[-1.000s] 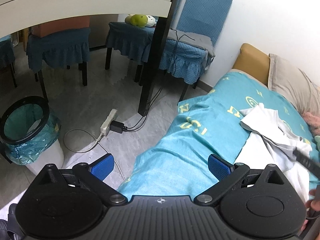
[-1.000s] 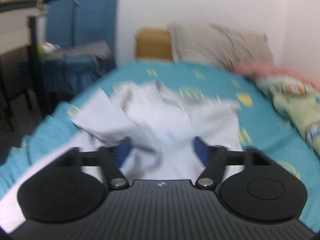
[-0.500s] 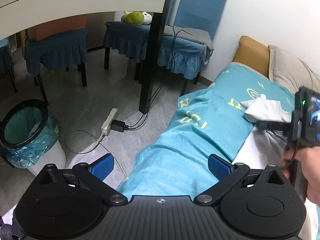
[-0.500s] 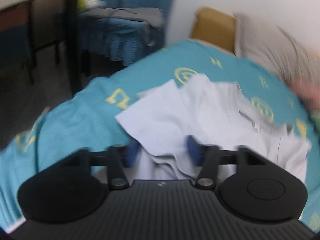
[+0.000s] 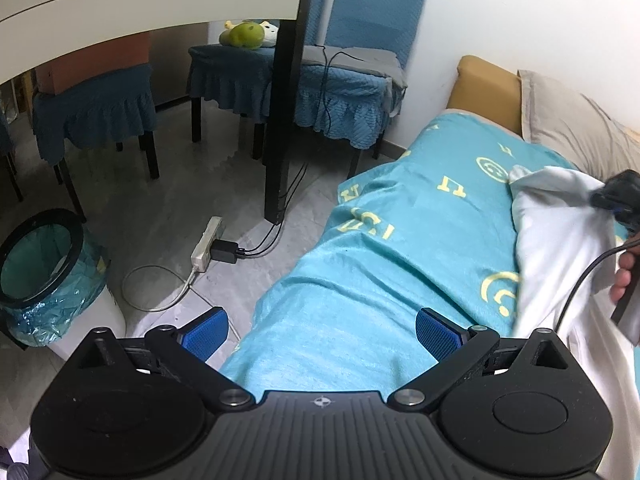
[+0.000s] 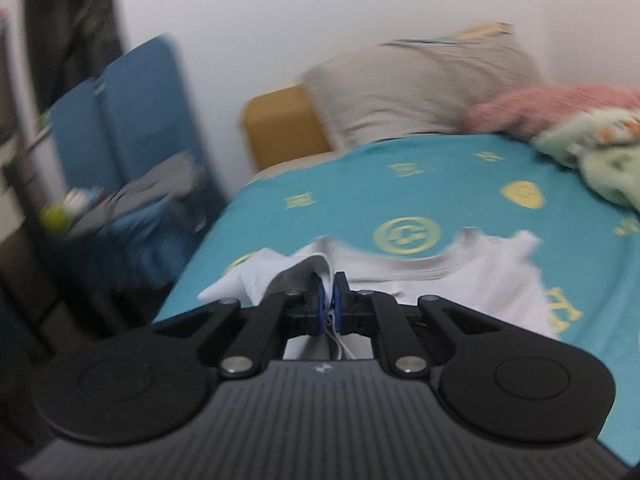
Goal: Fold clothes
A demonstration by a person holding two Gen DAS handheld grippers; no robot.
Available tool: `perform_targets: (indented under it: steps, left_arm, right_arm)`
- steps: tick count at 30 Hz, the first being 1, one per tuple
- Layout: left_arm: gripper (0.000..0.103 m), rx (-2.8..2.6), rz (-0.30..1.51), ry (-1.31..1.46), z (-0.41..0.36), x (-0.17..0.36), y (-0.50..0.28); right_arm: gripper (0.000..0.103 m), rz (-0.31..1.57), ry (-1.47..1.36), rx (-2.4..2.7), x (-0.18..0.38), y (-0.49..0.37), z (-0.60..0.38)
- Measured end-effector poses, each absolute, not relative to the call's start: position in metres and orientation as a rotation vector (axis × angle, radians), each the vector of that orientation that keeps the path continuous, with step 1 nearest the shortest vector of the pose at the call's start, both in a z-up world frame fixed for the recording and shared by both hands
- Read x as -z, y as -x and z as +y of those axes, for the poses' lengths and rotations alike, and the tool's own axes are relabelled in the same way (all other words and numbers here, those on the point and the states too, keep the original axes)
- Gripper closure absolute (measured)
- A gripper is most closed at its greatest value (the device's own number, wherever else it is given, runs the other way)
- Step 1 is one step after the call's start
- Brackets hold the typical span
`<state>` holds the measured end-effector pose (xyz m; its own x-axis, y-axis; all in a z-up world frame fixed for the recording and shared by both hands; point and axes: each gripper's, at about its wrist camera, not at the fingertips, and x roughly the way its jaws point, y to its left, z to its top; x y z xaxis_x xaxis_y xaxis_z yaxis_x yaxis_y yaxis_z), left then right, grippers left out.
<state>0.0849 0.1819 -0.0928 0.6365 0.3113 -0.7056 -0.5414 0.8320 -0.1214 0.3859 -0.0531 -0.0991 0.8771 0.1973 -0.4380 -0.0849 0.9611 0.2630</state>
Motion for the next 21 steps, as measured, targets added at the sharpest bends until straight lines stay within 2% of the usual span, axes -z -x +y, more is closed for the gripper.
perform_targets:
  steps: [12, 13, 14, 19, 21]
  left_arm:
    - [0.002, -0.458, 0.774, 0.262, 0.162, 0.104, -0.099]
    - [0.002, -0.456, 0.779, 0.258, 0.161, 0.106, -0.100]
    - [0.002, -0.454, 0.784, 0.255, 0.160, 0.107, -0.101]
    - [0.002, -0.446, 0.804, 0.259, 0.158, 0.112, -0.107]
    - [0.002, -0.430, 0.804, 0.255, 0.156, 0.111, -0.107]
  right_arm:
    - [0.090, 0.585, -0.513, 0.003, 0.153, -0.423, -0.138]
    - [0.085, 0.608, -0.523, 0.005, 0.157, -0.427, -0.142]
    - [0.075, 0.625, -0.529, 0.005, 0.160, -0.429, -0.144]
    - [0.072, 0.628, -0.452, -0.034, 0.155, -0.415, -0.144]
    - [0.068, 0.627, -0.403, -0.054, 0.143, -0.400, -0.143]
